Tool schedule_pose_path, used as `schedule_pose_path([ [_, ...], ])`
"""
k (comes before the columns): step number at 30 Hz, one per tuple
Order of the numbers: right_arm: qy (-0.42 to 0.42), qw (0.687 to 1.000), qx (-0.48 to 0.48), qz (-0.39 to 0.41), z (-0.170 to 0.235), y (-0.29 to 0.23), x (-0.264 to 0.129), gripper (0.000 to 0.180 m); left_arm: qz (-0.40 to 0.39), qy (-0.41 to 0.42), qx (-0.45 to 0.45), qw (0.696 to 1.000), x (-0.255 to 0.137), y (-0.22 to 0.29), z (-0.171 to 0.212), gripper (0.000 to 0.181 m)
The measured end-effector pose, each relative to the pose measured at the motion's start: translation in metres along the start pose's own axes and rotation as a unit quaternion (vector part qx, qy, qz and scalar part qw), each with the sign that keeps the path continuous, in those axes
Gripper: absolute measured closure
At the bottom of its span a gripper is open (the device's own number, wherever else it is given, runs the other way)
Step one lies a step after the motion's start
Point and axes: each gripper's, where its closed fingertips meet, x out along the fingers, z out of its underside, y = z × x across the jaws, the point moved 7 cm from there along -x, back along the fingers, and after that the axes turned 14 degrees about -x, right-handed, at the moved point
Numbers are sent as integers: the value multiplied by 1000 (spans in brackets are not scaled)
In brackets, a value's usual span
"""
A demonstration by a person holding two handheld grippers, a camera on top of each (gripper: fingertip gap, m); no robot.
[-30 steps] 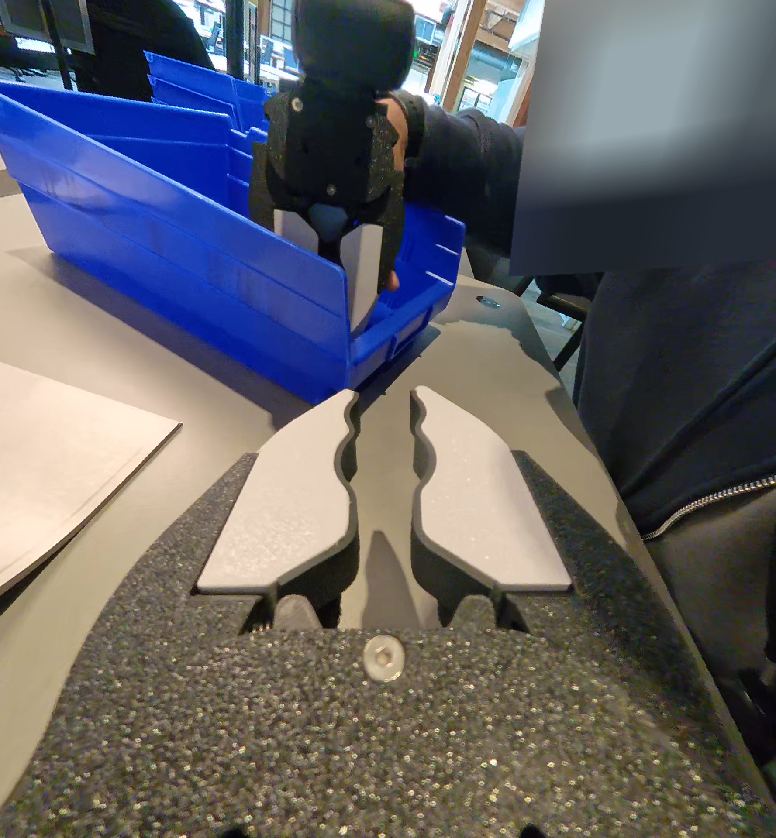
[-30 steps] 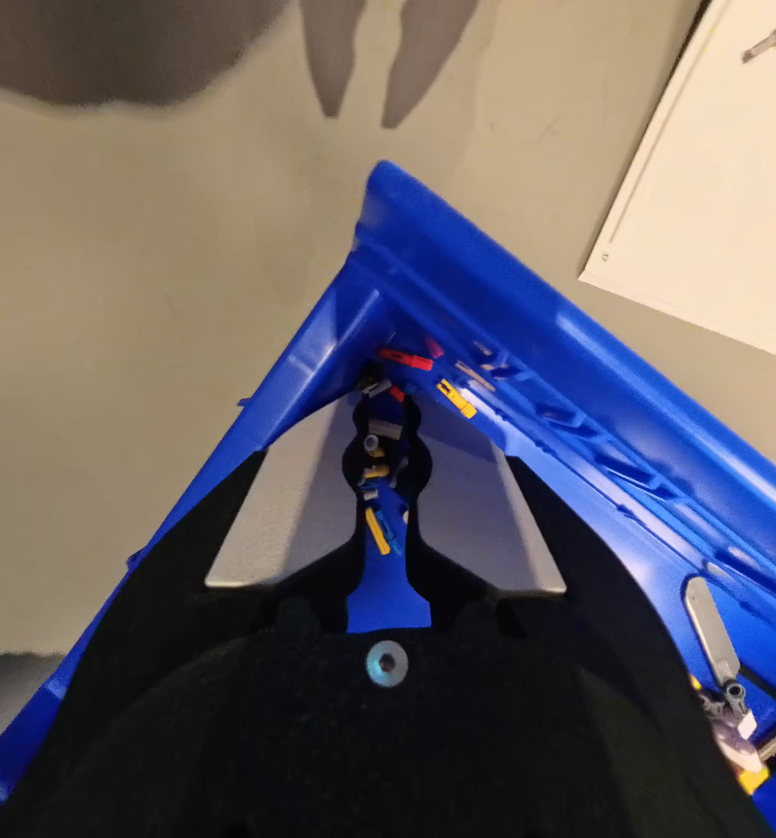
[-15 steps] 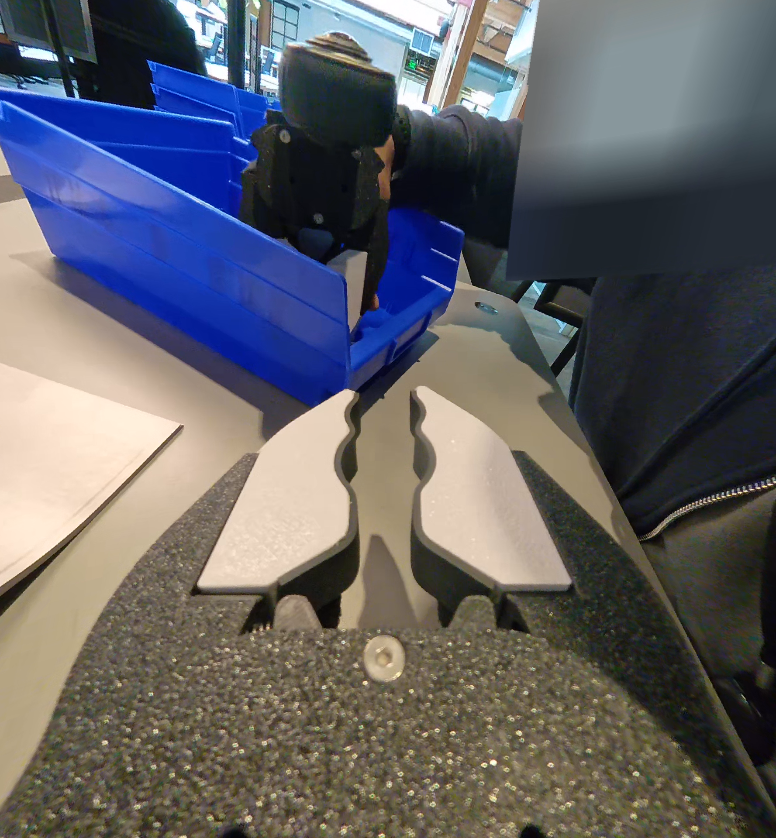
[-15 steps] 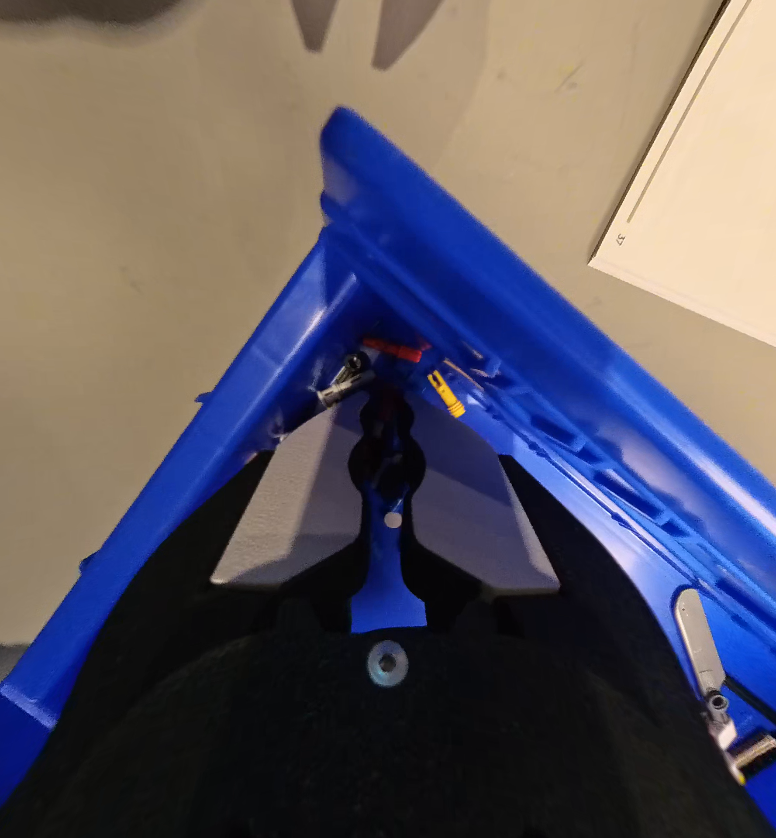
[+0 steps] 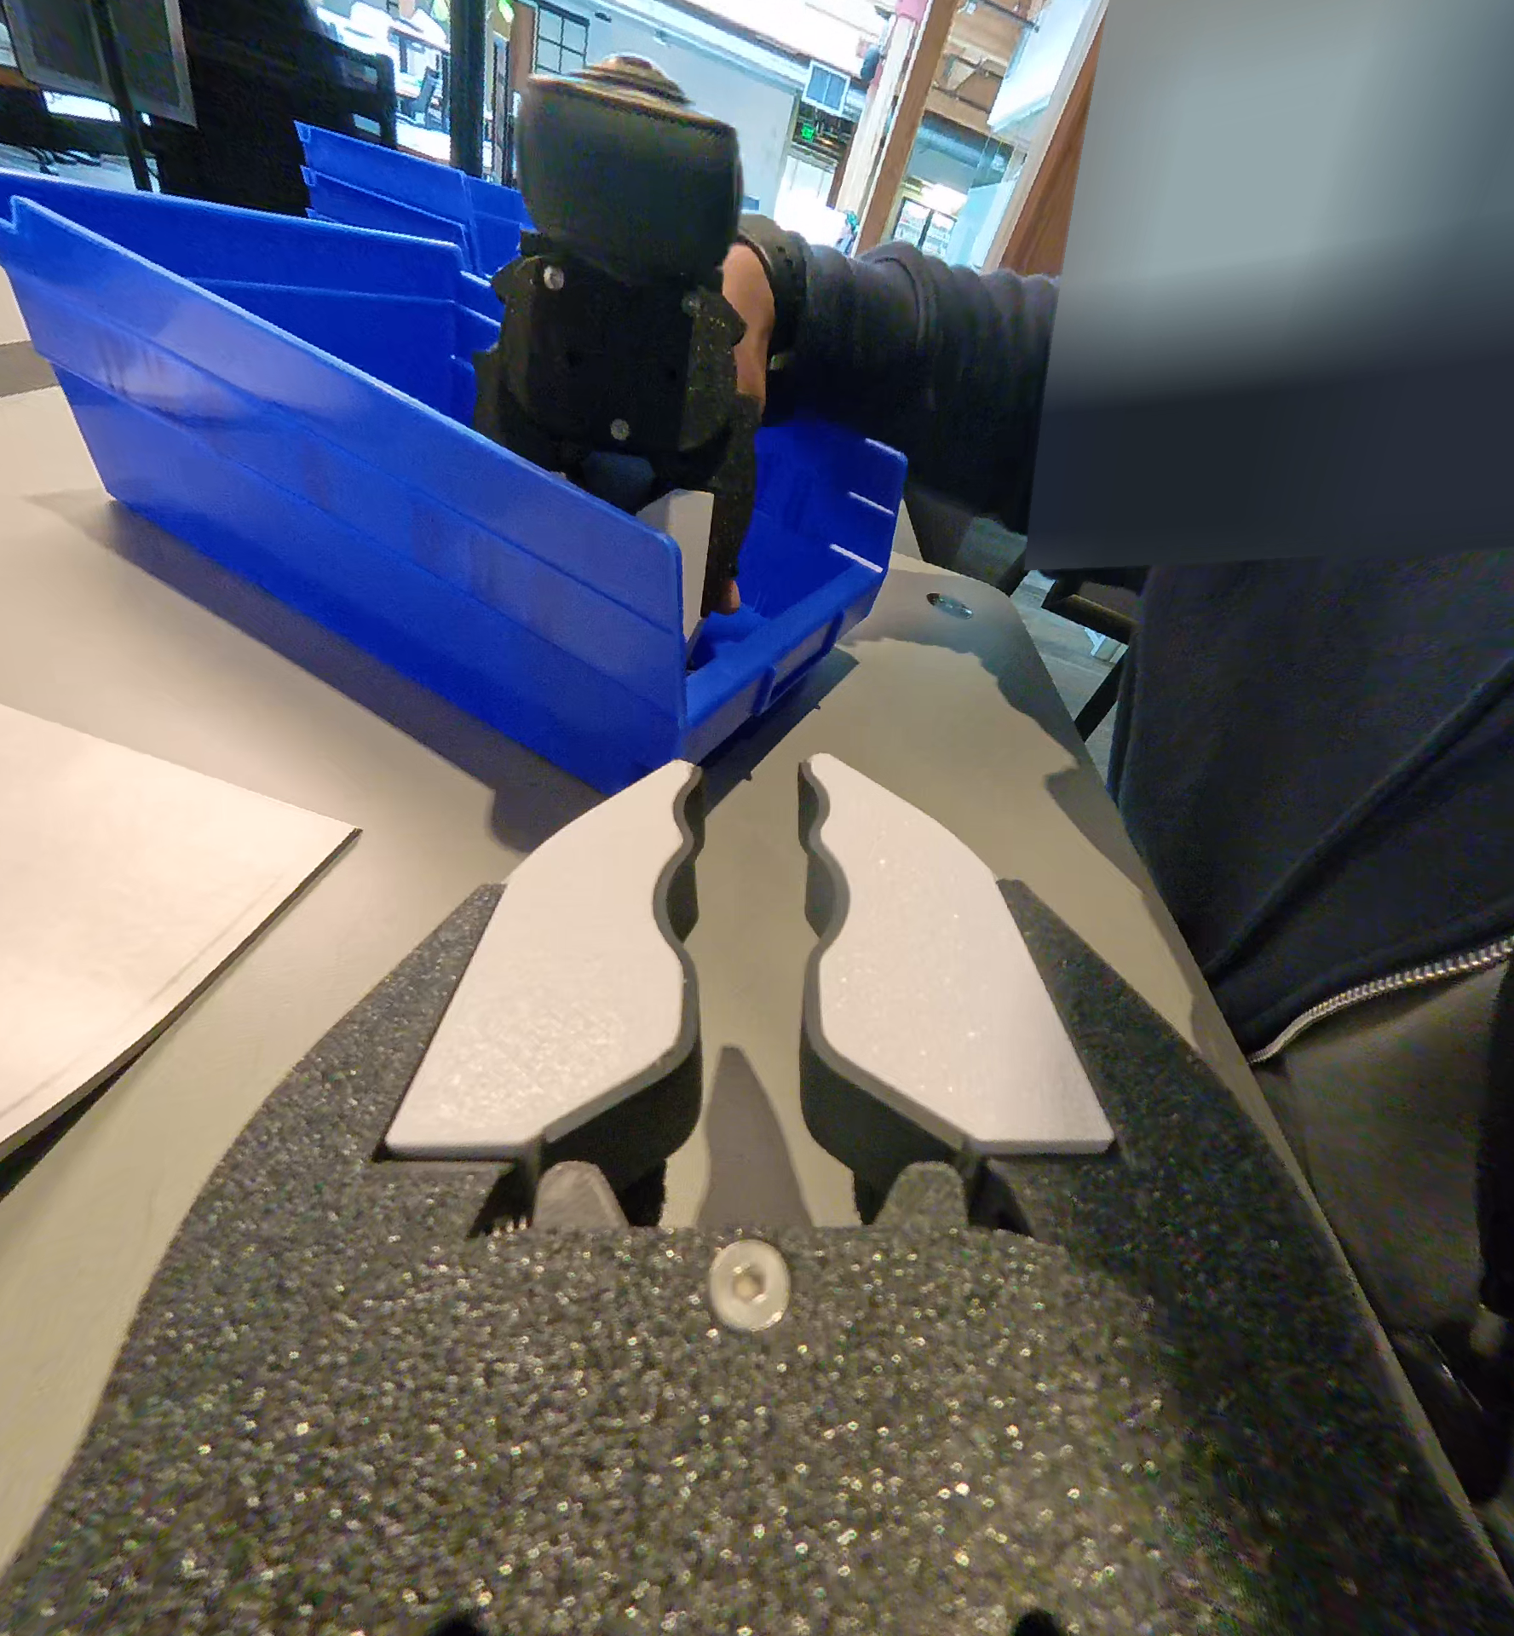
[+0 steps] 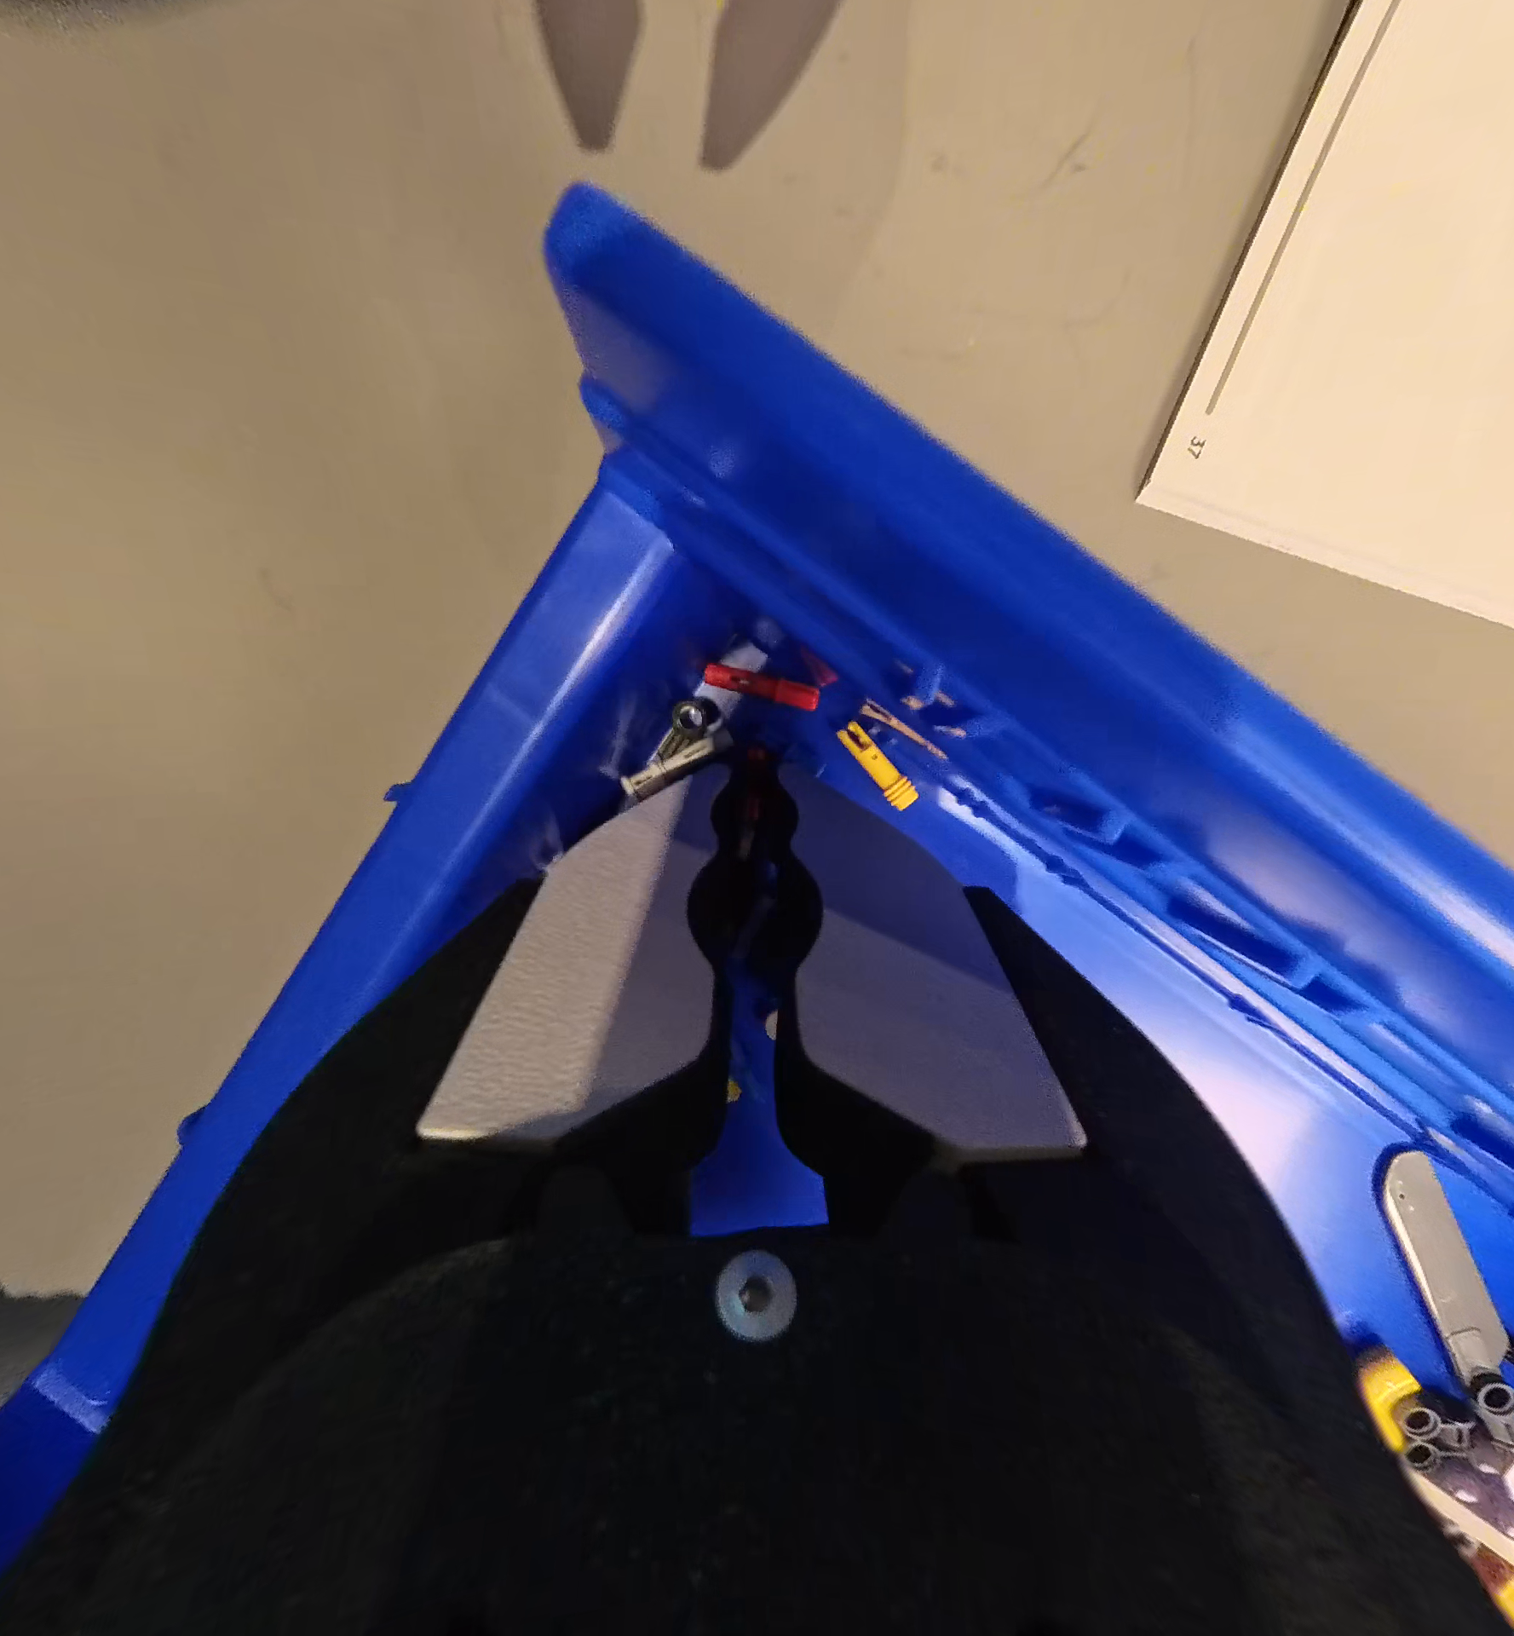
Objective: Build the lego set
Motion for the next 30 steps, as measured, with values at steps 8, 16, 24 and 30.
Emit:
schedule_pose_path([
  [8,7,1000,8,-10,0,1,0,175,1,3,1,1000,-1,0,0,162],
  [16,17,999,20,31,-8,2,-11,175,-2,4,11,1000,-1,2,1,162],
  [24,29,989,79,119,-21,-16,-38,176,-14,13,25,1000,-3,4,0,163],
  [30,54,981,113,149,-54,-48,-57,176,-26,6,50,998,-5,14,6,164],
])
